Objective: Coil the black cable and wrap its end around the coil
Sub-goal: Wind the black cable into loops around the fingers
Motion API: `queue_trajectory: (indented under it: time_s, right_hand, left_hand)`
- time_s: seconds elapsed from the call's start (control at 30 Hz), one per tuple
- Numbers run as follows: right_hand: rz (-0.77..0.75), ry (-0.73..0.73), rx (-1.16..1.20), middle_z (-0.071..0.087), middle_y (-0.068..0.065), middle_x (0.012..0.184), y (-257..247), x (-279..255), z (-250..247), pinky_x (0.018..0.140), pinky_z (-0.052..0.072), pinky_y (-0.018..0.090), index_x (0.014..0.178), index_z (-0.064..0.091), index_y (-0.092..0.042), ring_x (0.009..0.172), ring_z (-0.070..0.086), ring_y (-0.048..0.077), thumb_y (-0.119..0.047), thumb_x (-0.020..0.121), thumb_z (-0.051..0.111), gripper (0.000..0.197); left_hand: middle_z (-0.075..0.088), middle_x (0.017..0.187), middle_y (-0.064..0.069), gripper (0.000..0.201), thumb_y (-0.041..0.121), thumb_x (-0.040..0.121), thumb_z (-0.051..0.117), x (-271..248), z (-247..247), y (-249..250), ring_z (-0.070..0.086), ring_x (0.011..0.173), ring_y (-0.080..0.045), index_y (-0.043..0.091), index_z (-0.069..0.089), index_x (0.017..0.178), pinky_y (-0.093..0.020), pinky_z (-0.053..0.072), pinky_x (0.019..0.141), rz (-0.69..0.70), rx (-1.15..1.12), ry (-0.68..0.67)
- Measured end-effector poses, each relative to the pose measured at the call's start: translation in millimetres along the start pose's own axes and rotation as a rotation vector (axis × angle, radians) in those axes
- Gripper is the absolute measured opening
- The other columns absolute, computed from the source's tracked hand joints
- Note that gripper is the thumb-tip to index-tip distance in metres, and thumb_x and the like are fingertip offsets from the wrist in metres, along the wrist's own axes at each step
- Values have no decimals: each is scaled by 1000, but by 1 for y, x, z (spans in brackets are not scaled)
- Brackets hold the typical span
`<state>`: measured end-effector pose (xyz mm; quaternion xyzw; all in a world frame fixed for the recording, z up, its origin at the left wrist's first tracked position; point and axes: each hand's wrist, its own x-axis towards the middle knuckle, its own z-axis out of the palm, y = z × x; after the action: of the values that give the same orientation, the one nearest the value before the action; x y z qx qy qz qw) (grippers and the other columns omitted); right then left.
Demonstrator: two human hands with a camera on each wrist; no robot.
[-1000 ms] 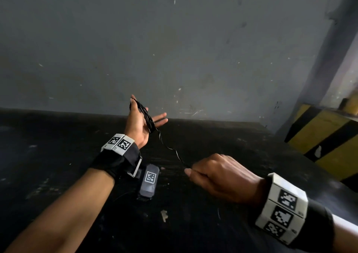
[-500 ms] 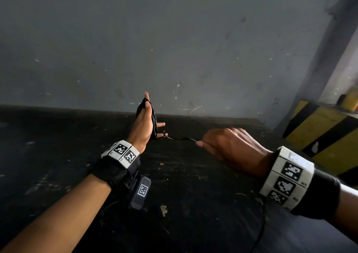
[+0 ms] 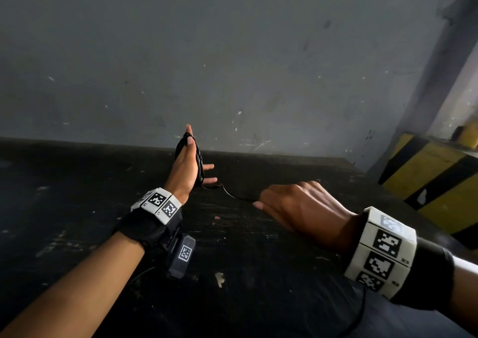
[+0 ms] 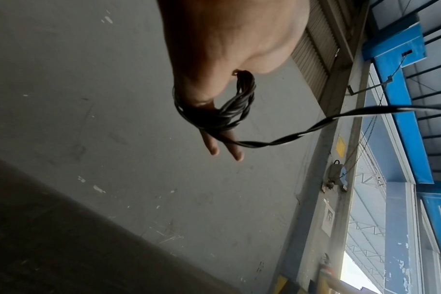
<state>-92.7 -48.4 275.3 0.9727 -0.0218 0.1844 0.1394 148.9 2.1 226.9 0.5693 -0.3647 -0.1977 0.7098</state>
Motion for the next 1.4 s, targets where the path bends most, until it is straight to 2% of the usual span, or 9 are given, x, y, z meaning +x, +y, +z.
queue_trajectory:
  time_s: [0.1, 0.2, 0.3, 0.43, 0.53, 0.7, 0.83, 1.03, 1.4]
  right_hand:
    - [21, 11, -16, 63, -2, 71, -1, 5, -11, 42, 41, 22, 96, 54, -16, 49, 56, 15, -35, 93, 47, 21]
    - [-34, 131, -156, 58, 1, 63, 2, 9, -24, 40, 29, 22, 82, 55, -11, 39, 44, 18, -22, 88, 61, 14]
    - [-86, 171, -253, 58, 4, 63, 4, 14, -25, 43, 23, 21, 77, 56, -9, 40, 50, 20, -18, 86, 65, 15]
    - [-96, 99, -134, 61, 0, 67, 3, 14, -22, 41, 21, 19, 82, 56, -13, 44, 54, 16, -33, 91, 48, 23]
    - [-164, 23, -133, 62, -1, 71, -5, 12, -22, 42, 25, 20, 86, 55, -14, 46, 56, 15, -29, 84, 66, 19]
    - [-246, 104, -191, 61, 3, 74, -9, 24, -28, 41, 29, 22, 86, 57, -12, 52, 58, 20, -24, 88, 64, 13]
    - [-252, 135, -255, 59, 8, 69, 16, 33, -37, 40, 38, 23, 80, 60, -8, 49, 56, 22, -26, 87, 63, 20]
    - [-210, 59, -268, 57, 3, 68, 61, 41, -34, 48, 31, 23, 76, 61, -14, 51, 59, 24, -46, 95, 32, 47]
    - [-77, 22, -15, 61, 2, 79, 87, 41, -15, 57, 40, 27, 85, 63, -15, 67, 62, 22, -54, 92, 32, 51]
  left_hand:
    - [3, 161, 6, 46, 56, 95, 22, -2, -1, -1, 59, 111, -35, 60, 10, 140, -54, 58, 74, -1, 17, -19]
    - [3, 161, 7, 46, 56, 95, 22, -6, 3, -2, 59, 111, -35, 60, 10, 140, -53, 58, 72, 1, 37, -29]
    - [4, 161, 8, 46, 56, 95, 22, -8, 5, -2, 60, 110, -33, 60, 11, 139, -53, 58, 72, 12, 41, -35]
    - [7, 160, 7, 46, 56, 95, 22, -8, 5, -1, 59, 113, -33, 60, 9, 140, -52, 59, 71, 33, 96, -21]
    - [11, 160, 5, 46, 59, 94, 23, -10, 4, -2, 59, 112, -30, 63, 10, 137, -51, 60, 66, 19, 154, -37]
    - [7, 161, 5, 48, 65, 88, 27, -23, 9, -8, 60, 111, -31, 67, 13, 134, -55, 58, 70, -189, 172, -328]
    - [7, 161, -1, 69, 69, 76, 31, -50, 13, -6, 66, 104, -30, 57, 9, 141, -47, 60, 61, -328, 149, -597]
    - [22, 158, -2, 58, 62, 84, 23, -83, 17, 13, 67, 103, -31, 58, 12, 140, -39, 61, 57, -437, 76, -773]
    - [41, 150, -2, 48, 63, 88, 24, -88, 9, 40, 60, 112, -45, 60, 31, 135, -32, 59, 49, -497, -114, -1029]
